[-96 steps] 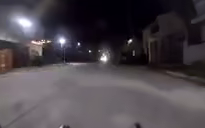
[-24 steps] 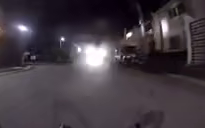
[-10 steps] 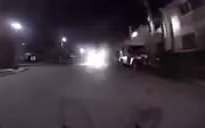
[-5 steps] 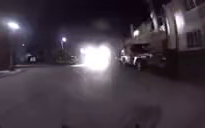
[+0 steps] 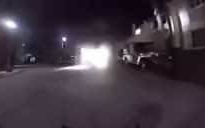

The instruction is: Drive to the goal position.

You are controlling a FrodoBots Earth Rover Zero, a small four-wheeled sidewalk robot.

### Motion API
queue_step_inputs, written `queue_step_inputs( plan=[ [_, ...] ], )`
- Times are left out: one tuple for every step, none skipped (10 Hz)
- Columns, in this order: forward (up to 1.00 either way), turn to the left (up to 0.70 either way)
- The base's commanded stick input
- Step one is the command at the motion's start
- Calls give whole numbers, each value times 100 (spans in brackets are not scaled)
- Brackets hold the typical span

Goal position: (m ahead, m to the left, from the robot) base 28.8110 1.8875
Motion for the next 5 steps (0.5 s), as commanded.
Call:
queue_step_inputs(
  plan=[
    [85,0],
    [85,0],
    [85,0],
    [85,0],
    [85,0]
  ],
)
